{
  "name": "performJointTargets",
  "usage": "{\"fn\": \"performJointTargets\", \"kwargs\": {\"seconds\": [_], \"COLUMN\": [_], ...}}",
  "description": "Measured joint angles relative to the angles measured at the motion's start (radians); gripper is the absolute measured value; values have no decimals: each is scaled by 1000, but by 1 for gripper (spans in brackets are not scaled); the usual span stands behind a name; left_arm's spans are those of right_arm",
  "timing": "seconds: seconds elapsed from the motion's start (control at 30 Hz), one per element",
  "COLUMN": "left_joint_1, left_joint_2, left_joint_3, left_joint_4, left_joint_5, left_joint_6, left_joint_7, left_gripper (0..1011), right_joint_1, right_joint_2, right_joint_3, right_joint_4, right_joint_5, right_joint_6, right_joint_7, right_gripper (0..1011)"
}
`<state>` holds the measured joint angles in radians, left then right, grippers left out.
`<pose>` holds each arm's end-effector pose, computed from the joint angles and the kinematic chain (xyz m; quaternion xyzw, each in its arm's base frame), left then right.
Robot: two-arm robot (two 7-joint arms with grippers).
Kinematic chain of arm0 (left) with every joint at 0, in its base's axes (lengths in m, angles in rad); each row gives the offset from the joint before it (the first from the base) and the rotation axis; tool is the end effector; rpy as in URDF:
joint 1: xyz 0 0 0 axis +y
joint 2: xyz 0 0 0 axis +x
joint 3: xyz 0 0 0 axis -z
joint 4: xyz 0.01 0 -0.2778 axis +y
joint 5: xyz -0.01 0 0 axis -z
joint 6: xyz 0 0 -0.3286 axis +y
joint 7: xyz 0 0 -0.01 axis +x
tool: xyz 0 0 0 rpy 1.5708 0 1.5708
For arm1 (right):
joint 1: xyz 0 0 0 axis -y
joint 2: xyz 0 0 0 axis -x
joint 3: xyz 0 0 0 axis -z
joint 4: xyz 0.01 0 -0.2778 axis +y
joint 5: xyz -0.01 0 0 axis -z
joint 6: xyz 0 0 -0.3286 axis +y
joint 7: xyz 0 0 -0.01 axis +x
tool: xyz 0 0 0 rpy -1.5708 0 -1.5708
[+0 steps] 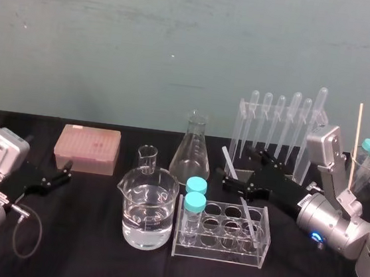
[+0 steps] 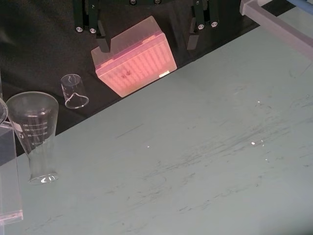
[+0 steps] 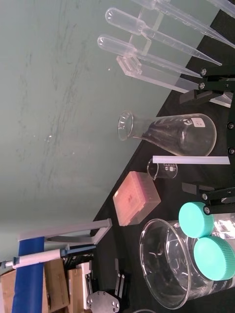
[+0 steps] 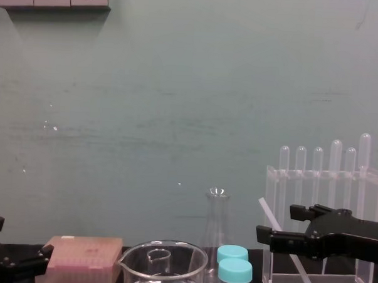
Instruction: Pick up the stirring rod with one hand, then place it down.
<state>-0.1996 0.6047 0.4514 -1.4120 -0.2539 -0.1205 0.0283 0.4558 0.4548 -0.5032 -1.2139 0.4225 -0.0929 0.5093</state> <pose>0.3748 0.0705 -0.2962 0.1415 -0.1325 0.5799 0.7913 0.4452 -0.0377 -0.2629 -0.0696 -0.0502 -0.3827 0.9199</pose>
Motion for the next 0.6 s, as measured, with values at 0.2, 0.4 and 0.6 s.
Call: {"fn": "performJointTargets", "kwargs": {"seconds": [0.2,0.4,0.6], "left_joint_1": [0,0,0], "left_joint_2": [0,0,0], "left_joint_3": [0,0,0], "left_joint_4": [0,0,0], "left_joint_5": [0,0,0], "left_joint_6": [0,0,0], "left_joint_7": [0,0,0], "left_gripper": [1000,1000,1000], "right_joint_1": [-2,-4,-4], "right_joint_2": [1,2,2], "right_joint_3": [1,1,1], "right_joint_4": [-3,-5,-6], "right_joint_5": [-1,-3,-4], "right_joint_6": [-6,-10,-12], "right_joint_7": [-5,-9,-11], "right_gripper": [1003,893,716]}}
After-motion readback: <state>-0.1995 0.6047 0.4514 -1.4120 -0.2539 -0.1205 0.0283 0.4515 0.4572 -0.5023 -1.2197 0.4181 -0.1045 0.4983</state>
